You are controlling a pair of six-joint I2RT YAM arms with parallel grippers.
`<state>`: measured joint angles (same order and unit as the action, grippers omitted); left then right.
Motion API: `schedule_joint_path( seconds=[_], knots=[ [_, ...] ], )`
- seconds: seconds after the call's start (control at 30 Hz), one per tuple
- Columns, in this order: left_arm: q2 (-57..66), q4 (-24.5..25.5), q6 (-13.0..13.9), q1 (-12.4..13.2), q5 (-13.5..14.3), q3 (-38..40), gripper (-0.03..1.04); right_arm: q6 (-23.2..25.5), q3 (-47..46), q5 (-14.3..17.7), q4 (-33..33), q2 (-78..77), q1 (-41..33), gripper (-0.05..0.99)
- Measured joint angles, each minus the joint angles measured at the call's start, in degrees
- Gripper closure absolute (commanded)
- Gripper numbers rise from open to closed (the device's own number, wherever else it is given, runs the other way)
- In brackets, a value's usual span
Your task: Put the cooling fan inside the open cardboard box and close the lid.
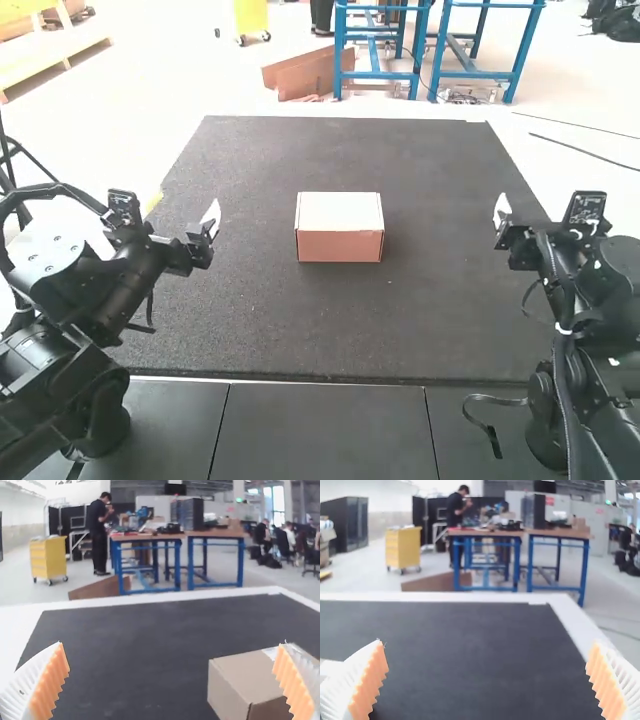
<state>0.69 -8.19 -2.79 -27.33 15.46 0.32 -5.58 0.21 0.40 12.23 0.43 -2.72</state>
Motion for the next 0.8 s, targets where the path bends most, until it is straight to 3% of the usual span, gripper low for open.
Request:
schedule_joint_path(
  seconds=[0.17,0.37,0.53,0.8],
  knots=[
    [0.00,6.58,-2.08,6.45,0.04,0.00,0.04,0.26,0.00,0.55,-5.42,-0.02,0.02,0.02],
    [0.00,8.13,-3.52,14.64,0.04,0.00,0.04,1.99,0.00,0.55,-10.03,-0.02,0.02,0.02],
    [0.00,9.92,-4.13,16.24,0.02,0.00,0.04,3.34,0.00,0.50,-12.07,-0.02,0.02,0.02],
    [0.00,10.32,-3.48,15.19,0.02,0.00,0.04,3.80,0.00,0.48,-12.20,-0.02,0.02,0.02]
  ],
)
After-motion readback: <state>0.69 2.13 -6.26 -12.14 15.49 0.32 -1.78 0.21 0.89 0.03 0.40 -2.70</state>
